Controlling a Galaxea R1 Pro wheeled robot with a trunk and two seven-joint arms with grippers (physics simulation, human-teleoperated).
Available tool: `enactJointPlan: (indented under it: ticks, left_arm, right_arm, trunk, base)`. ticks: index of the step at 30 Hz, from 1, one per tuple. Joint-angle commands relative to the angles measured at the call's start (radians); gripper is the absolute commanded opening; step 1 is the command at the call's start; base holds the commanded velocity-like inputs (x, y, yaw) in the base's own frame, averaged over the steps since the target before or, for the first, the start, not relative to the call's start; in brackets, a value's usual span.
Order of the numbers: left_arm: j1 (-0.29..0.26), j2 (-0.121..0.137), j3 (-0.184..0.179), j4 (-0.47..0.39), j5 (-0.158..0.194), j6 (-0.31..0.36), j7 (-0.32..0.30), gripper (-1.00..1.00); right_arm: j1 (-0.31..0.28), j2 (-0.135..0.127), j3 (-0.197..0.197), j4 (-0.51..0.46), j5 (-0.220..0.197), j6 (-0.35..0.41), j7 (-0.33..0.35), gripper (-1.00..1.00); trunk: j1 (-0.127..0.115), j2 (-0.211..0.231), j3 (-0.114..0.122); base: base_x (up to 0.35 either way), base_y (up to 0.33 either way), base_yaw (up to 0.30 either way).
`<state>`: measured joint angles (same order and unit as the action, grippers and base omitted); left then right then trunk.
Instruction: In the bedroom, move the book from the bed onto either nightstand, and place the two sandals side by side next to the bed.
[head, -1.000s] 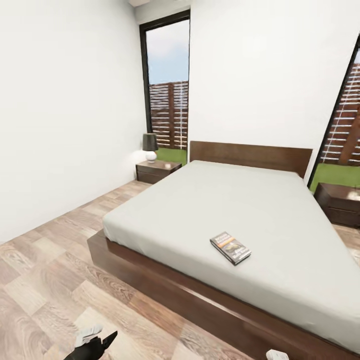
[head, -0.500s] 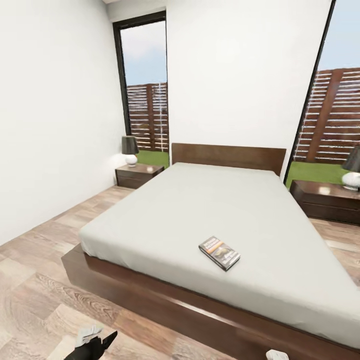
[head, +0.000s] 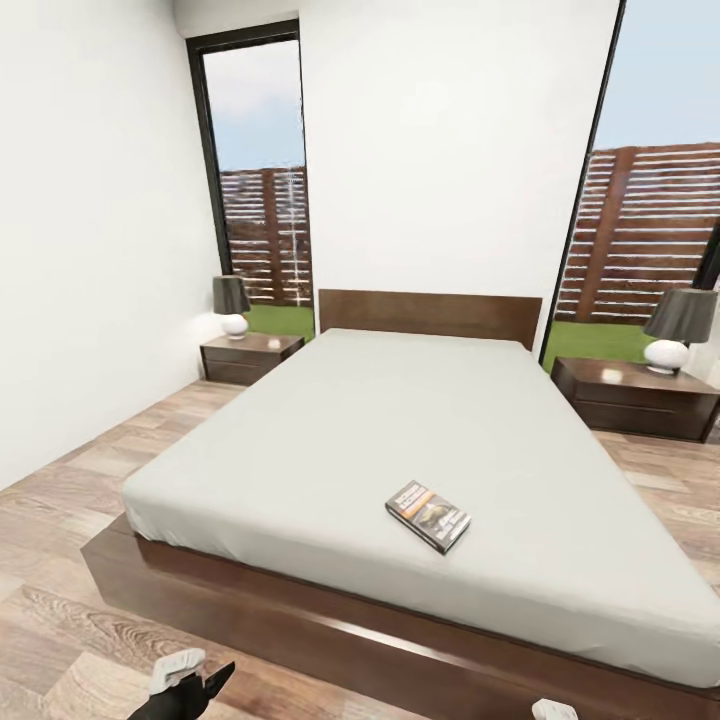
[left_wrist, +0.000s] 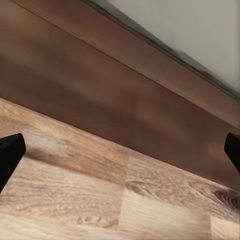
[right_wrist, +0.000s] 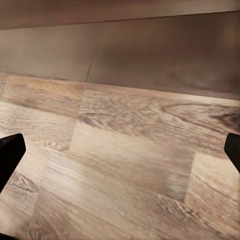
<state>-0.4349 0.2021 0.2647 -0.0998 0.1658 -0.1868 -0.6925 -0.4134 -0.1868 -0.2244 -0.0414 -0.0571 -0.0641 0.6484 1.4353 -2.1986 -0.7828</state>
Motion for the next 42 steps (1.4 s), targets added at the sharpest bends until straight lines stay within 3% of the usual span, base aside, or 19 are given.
enactJointPlan:
  ticks: [1,8,42]
  left_arm:
    - [-0.001,0.0,-0.003,0.002,0.008,-0.002,-0.004,1.0]
    - [-0.001,0.0,-0.003,0.002,0.008,-0.002,-0.004,1.0]
    - [-0.001,-0.001,-0.004,0.002,0.008,-0.003,-0.004,1.0]
  right_arm:
    - [-0.001,0.0,0.002,0.002,-0.006,-0.003,0.004,1.0]
    - [-0.001,0.0,0.002,0.002,-0.006,-0.002,0.004,1.0]
    - [-0.001,0.0,0.002,0.002,-0.006,-0.002,0.004,1.0]
  trunk:
    - [0.0,0.0,-0.001]
    - [0.0,0.0,-0.001]
    - [0.0,0.0,-0.001]
  base:
    - [0.003,0.002,-0.011]
    - [0.001,0.001,-0.111]
    - [0.0,0.0,-0.278]
